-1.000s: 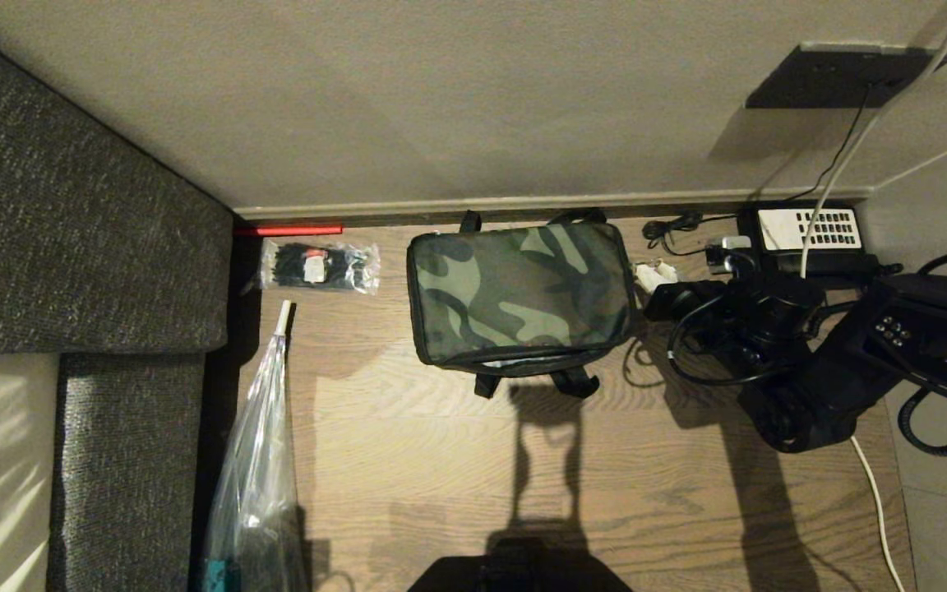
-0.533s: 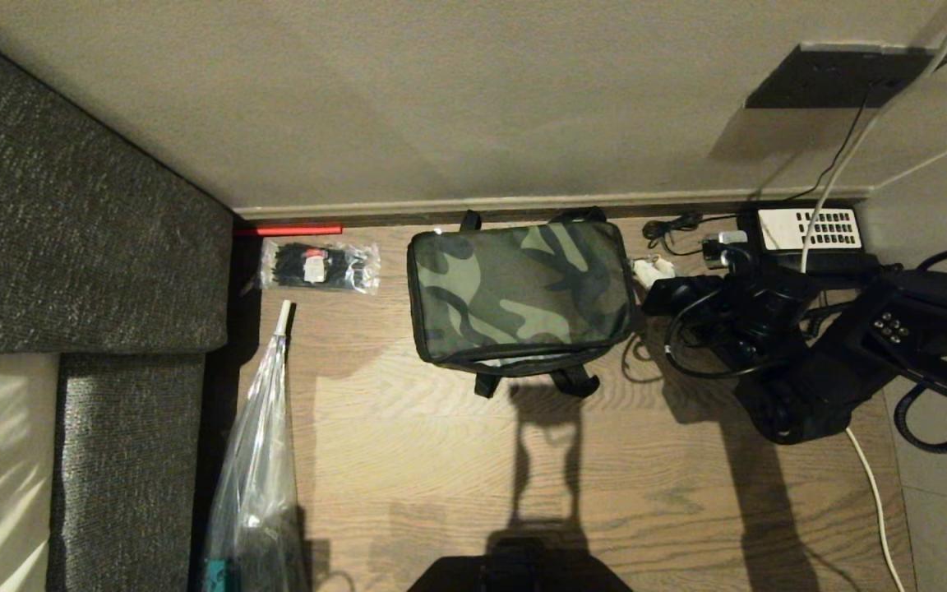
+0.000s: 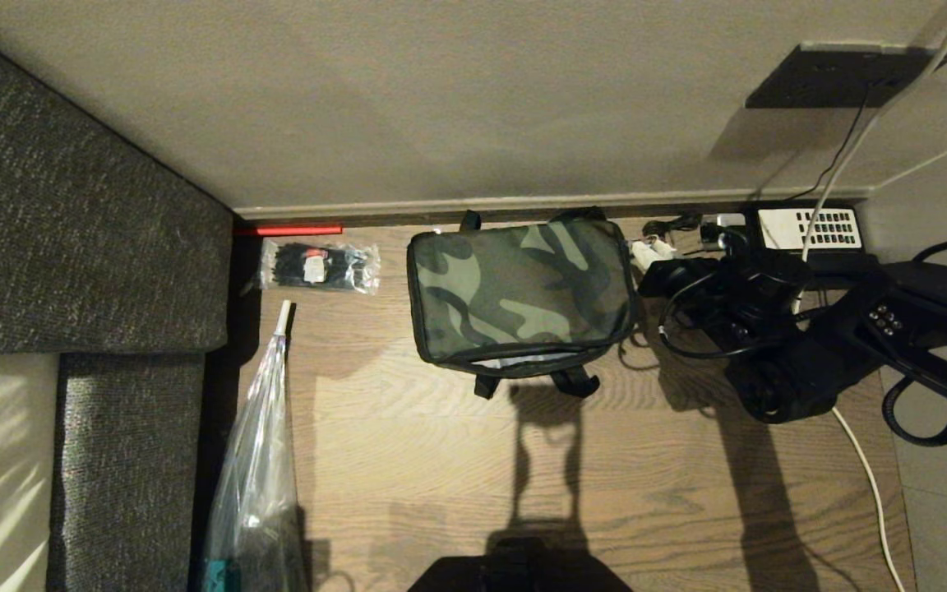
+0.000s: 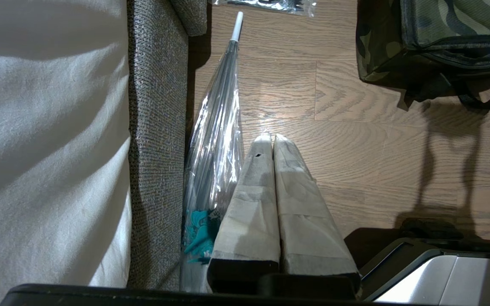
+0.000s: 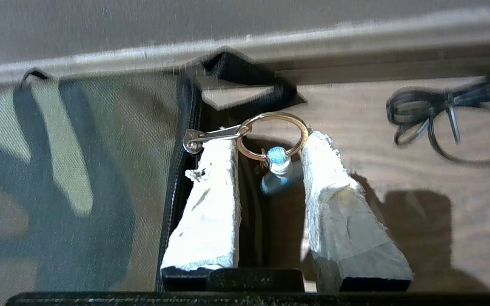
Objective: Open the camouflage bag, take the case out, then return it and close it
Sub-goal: Open the top of the storage box
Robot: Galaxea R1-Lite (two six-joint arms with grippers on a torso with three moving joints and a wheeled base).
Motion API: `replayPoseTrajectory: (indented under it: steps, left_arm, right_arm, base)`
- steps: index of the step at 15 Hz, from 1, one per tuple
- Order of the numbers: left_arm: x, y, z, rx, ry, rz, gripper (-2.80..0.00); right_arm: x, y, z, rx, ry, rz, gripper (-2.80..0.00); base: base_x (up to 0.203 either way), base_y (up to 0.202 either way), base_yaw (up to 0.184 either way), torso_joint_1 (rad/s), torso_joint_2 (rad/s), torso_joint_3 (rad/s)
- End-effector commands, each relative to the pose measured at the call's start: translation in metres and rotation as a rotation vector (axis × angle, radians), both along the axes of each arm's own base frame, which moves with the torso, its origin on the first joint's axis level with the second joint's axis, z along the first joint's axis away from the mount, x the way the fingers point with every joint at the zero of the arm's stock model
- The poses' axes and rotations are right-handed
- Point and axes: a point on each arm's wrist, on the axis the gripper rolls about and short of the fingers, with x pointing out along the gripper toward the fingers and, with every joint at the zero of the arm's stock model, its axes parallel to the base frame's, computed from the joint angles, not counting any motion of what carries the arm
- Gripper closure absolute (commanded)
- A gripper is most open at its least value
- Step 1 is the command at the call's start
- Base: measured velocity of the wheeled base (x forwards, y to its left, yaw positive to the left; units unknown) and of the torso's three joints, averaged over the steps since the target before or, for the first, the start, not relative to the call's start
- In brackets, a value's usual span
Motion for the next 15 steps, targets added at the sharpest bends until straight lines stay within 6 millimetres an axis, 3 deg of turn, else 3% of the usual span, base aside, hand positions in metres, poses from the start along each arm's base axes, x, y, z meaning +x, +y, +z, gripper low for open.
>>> replayPoseTrajectory:
  steps: [1,15]
  left_arm:
    - [0.000,0.000,-0.001,0.000,0.001,0.001,0.00]
    - [0.000,0.000,-0.001,0.000,0.001,0.001,0.00]
  right_arm:
    - [0.008,0.002,0.005,0.009,-0.037,0.001,0.00]
    - [0.042,0.007,0.010,0.021,-0.096,-0.003,0.00]
  base:
    - [0.000,0.000,0.000,0.000,0.00,0.000]
    - [0.000,0.000,0.000,0.000,0.00,0.000]
